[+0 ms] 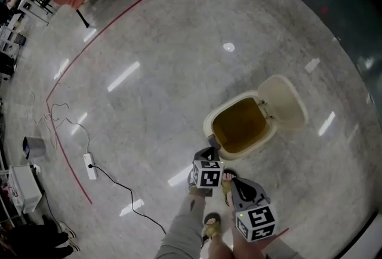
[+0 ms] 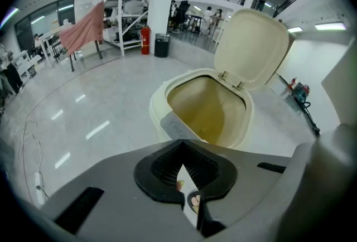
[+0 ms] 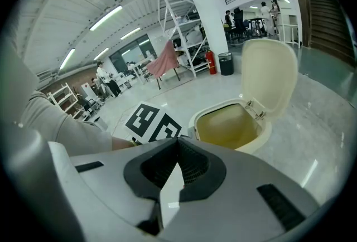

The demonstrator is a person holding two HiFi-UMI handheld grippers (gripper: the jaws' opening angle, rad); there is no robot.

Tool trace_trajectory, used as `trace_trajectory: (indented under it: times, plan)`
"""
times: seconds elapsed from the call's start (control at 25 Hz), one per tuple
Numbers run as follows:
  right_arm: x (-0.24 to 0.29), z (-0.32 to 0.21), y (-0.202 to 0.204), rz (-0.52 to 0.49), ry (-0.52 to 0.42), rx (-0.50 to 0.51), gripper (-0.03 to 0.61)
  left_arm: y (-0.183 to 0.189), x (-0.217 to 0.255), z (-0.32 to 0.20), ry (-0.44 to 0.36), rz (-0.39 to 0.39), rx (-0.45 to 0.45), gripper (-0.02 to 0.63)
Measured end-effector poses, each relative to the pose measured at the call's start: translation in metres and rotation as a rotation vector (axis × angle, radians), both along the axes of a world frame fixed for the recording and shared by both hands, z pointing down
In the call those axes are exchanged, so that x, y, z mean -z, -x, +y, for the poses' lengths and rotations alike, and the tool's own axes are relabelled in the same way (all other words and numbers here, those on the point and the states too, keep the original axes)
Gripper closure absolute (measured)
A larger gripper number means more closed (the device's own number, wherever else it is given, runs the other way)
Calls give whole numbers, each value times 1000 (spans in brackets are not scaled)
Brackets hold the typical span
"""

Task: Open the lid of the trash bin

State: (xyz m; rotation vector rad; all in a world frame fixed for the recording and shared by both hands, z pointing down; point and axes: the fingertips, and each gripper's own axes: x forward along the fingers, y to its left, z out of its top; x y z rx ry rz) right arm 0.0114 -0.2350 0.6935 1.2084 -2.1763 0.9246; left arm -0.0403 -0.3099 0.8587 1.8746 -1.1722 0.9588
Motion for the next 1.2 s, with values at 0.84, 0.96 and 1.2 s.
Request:
trace_trajectory:
  times: [0.84, 0.96, 1.2]
  plan:
    - [26, -1, -13, 19, -38, 4, 580, 4, 40, 15, 5, 28, 17, 609]
    - [42, 2, -18, 31, -52, 6, 580, 3, 66, 24, -24, 43, 14, 609]
    - [77, 15, -28, 55, -75, 15, 580, -6, 133, 42, -80, 78, 1, 609]
